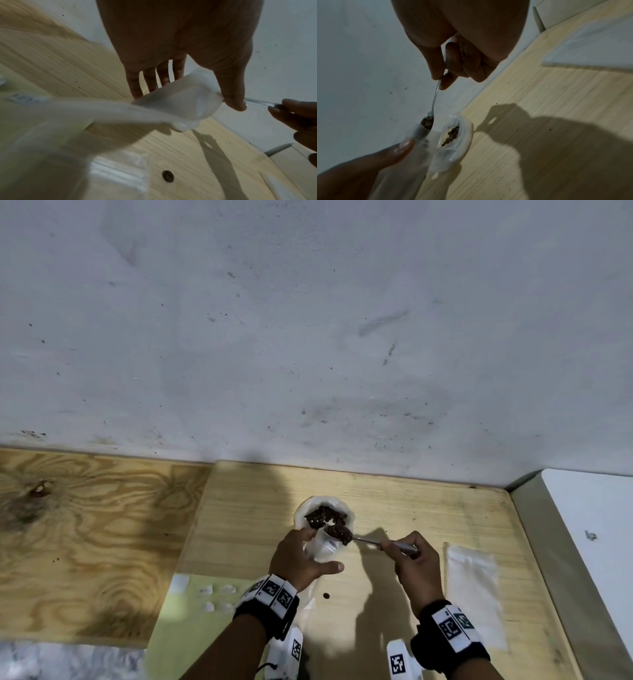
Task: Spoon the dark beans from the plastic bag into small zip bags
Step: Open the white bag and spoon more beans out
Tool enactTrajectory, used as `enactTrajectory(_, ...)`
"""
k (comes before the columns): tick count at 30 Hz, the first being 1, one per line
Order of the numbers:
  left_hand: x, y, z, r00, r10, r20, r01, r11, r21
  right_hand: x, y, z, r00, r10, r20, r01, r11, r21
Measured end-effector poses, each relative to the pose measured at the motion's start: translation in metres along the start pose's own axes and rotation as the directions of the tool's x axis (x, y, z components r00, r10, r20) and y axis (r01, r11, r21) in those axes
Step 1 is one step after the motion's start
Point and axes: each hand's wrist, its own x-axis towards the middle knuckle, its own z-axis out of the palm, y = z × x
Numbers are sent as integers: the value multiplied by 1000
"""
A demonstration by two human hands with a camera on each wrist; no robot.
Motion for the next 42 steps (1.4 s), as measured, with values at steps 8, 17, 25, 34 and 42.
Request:
enactTrajectory(8,-2,4,9,999,-44,-17,44,999,-3,-9,5,-8,994,-101,32,104,991,-86)
enactTrajectory(17,3,4,9,998,-56,-28,54,997,-50,-7,-4,6,986,-127,111,138,985,-107)
enactTrajectory(25,-3,1,-5,992,57,-110,-69,992,-108,19,-11,19,984,48,-169,-43,999,30)
enactTrajectory(34,-21,4,-14,927,209,-310,-285,932,-223,23,3,51,985,171,0,-166,953,-254)
enactTrajectory(42,-22,20,-18,885,266,-382,-371,899,-234,-17,-39,43,968,-177,175,227,919,-322)
